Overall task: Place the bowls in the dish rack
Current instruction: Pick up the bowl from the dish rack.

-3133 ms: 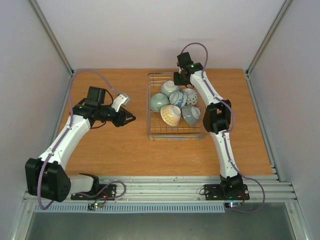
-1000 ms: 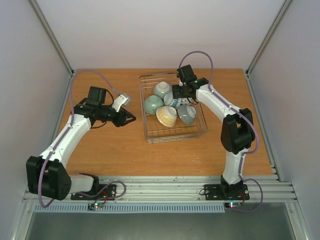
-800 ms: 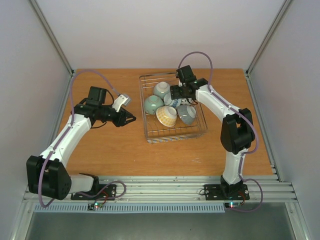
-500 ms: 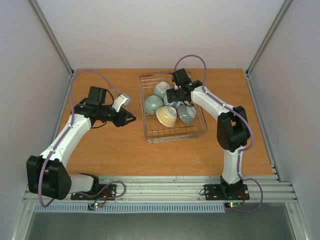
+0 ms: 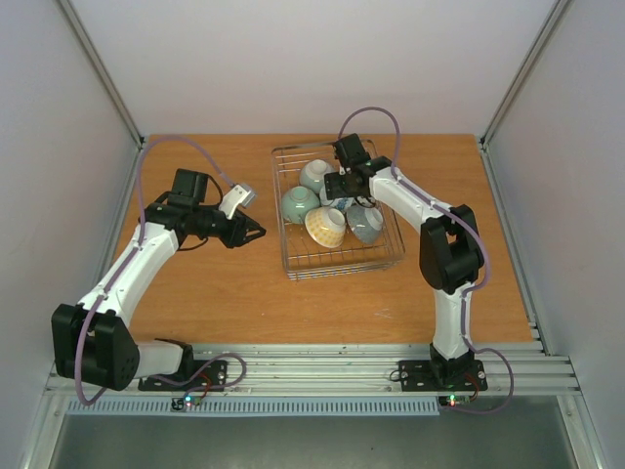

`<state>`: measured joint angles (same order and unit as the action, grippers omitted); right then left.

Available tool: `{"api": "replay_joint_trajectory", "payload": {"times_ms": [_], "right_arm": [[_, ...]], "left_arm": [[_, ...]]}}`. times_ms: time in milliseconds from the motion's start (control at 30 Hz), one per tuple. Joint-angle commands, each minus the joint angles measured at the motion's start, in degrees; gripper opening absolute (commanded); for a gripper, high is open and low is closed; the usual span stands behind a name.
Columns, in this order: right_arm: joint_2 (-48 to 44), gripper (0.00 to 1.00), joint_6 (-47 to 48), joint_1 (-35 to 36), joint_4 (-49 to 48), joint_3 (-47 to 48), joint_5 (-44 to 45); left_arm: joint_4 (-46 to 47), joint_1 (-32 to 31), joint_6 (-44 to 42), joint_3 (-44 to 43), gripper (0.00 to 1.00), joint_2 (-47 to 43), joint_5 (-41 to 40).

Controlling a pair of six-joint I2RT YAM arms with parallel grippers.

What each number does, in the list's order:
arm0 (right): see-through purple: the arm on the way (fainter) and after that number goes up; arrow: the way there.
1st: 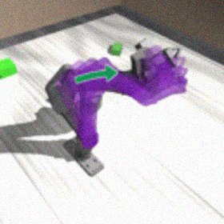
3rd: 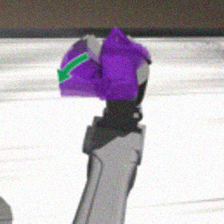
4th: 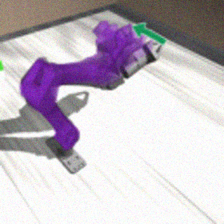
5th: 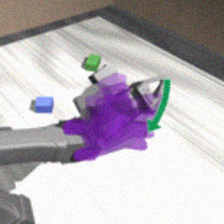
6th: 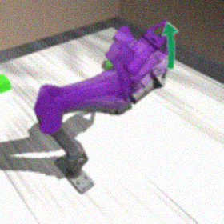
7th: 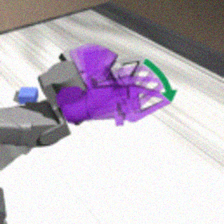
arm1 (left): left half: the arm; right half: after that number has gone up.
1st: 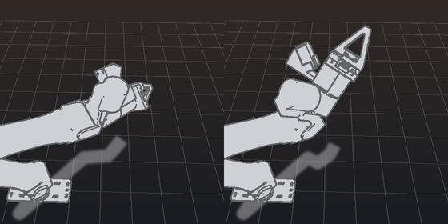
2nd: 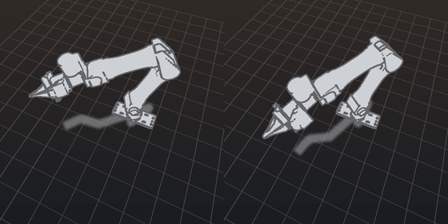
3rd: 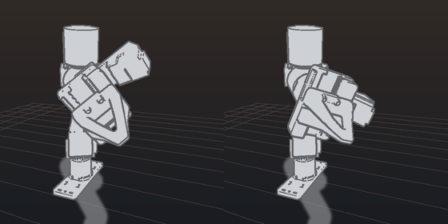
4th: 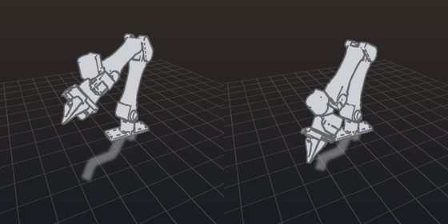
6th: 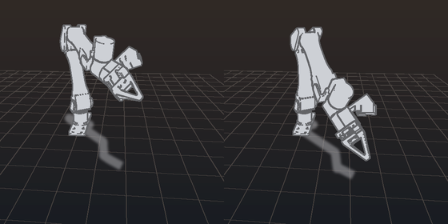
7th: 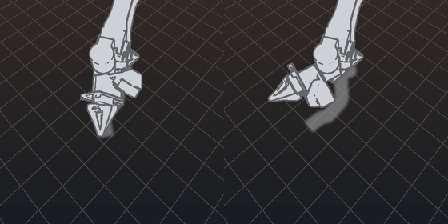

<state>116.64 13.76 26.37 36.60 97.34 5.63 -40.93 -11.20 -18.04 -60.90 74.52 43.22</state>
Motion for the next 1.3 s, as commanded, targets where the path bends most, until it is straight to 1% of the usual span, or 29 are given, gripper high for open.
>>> {"api": "replay_joint_trajectory", "payload": {"times_ms": [0, 133, 267, 333, 433, 533, 800, 933, 1267], "right_arm": [[1.01, 0.74, -0.48, 0.35, 0.22, 1.20, 1.34], [0.67, 0.66, -0.71, 0.44, 0.29, 0.84, 1.43], [-0.18, 0.56, -0.97, 0.44, -0.39, -0.19, 1.81], [-0.42, 0.52, -0.95, 0.44, -0.50, -0.52, 1.84], [-0.57, 0.40, -1.09, 0.43, -0.69, -0.94, 2.41], [-0.92, 0.30, -1.73, 0.44, -1.18, -1.80, 3.50], [-3.57, 0.13, -2.10, 0.44, -3.68, -3.88, 5.86], [-4.97, 0.02, -1.81, 0.44, -4.78, -4.57, 6.79], [-8.77, 0.01, -1.22, 0.44, -9.79, -8.47, 6.99]], "left_arm": [[0.67, 0.48, -0.85, 0.52, 0.31, 0.26, 0.75], [0.66, 0.49, -0.89, 0.61, 0.31, 0.36, 0.77], [0.68, 0.48, -0.85, 0.63, 0.31, 0.35, 0.81], [0.67, 0.48, -0.85, 0.61, 0.31, 0.36, 0.89], [0.67, 0.53, -0.85, 0.62, 0.31, 0.29, 0.99], [0.76, 0.48, -0.85, 0.65, 0.31, 0.24, 1.05], [0.77, 0.48, -0.85, 0.70, 0.31, 0.45, 1.23], [0.84, 0.48, -0.85, 0.70, 0.31, 0.59, 1.25], [0.81, 0.48, -0.85, 0.70, 0.31, 0.88, 1.34]]}}
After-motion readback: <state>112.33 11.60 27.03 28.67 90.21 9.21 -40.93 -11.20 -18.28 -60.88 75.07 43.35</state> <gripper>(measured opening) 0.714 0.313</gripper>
